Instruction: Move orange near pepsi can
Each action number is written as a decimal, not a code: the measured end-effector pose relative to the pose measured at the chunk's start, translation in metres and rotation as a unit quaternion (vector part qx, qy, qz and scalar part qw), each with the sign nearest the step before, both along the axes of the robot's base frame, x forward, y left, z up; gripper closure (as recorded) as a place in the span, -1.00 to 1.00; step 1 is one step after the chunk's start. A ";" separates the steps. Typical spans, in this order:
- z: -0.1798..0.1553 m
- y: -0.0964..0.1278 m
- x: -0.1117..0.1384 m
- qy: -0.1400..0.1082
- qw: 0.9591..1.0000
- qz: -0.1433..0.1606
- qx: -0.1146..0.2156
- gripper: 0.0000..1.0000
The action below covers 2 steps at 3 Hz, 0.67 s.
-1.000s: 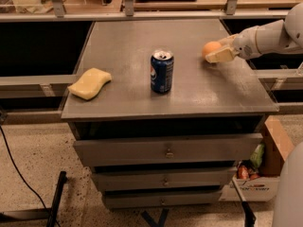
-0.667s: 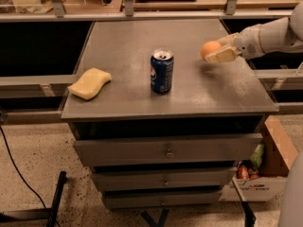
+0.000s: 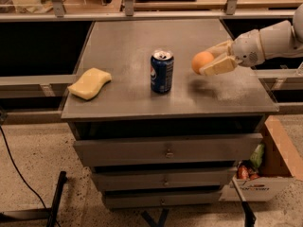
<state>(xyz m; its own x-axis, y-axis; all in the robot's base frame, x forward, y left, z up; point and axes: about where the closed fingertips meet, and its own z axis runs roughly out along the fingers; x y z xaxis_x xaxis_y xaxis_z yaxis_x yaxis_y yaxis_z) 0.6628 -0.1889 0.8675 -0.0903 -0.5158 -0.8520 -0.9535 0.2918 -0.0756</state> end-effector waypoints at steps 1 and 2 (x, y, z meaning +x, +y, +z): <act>-0.013 0.026 -0.028 0.017 0.998 0.062 0.000 1.00; -0.017 0.046 -0.043 0.018 0.994 0.105 -0.001 1.00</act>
Offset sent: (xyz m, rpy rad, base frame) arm -0.0630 0.0613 -0.0186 -0.0093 0.0383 0.3099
